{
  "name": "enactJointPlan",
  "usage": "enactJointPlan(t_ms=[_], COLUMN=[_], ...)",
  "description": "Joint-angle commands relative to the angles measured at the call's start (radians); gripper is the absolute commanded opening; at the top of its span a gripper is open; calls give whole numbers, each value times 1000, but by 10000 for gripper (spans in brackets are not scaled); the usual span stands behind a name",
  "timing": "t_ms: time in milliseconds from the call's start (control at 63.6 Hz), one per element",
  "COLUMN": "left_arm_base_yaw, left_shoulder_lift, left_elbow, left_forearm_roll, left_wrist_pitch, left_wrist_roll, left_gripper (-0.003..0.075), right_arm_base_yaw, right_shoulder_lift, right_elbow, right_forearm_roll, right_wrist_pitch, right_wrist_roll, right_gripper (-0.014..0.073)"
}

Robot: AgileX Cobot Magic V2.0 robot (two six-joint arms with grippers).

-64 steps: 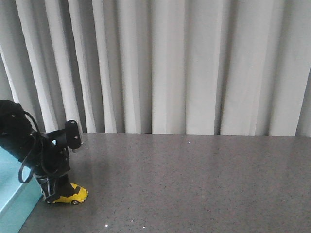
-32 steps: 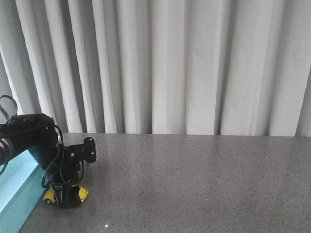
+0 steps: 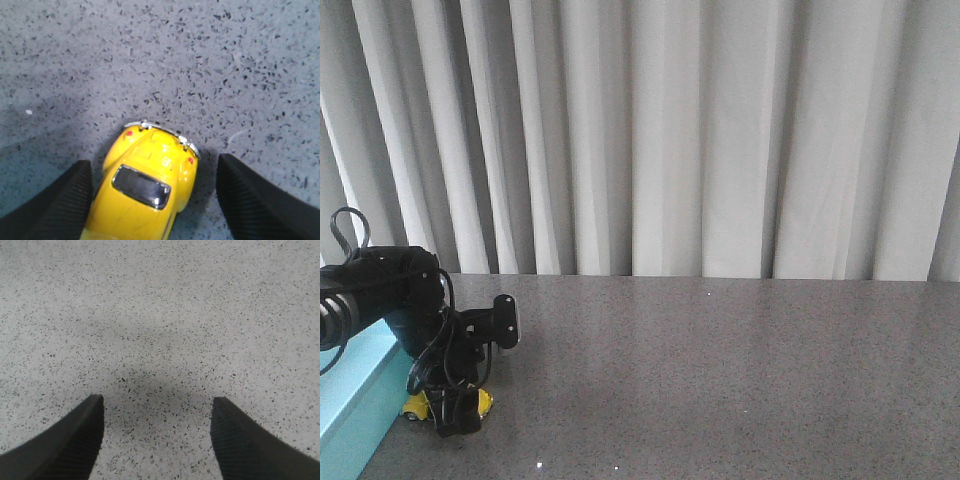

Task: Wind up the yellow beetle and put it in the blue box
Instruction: 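Lower the left gripper onto the yellow car beside the blue box, then close the left gripper on the car and lift it over the box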

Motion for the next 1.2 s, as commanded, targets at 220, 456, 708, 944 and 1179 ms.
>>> enactJointPlan(t_ms=[220, 456, 708, 944, 1179], left_arm_base_yaw=[-4, -4, -5, -5, -5], left_shoulder_lift=[-58, -58, -86, -165, -287], left_elbow=[-22, -22, -23, -23, -23], left_forearm_roll=[57, 26, -58, -162, -175], left_wrist_pitch=[7, -1, 2, 3, 2], left_wrist_roll=[-8, -8, -8, -33, -206], left_gripper=[457, 312, 285, 285, 285], right_arm_base_yaw=[-1, -1, -1, -1, -1], right_shoulder_lift=[-4, -4, -4, -4, -4], right_elbow=[-25, -25, -25, -25, -25], right_forearm_roll=[-6, -6, -6, -6, -6], right_wrist_pitch=[-57, -57, -57, -57, -55], right_wrist_roll=[0, 0, 0, 0, 0], right_gripper=[448, 448, 448, 448, 448])
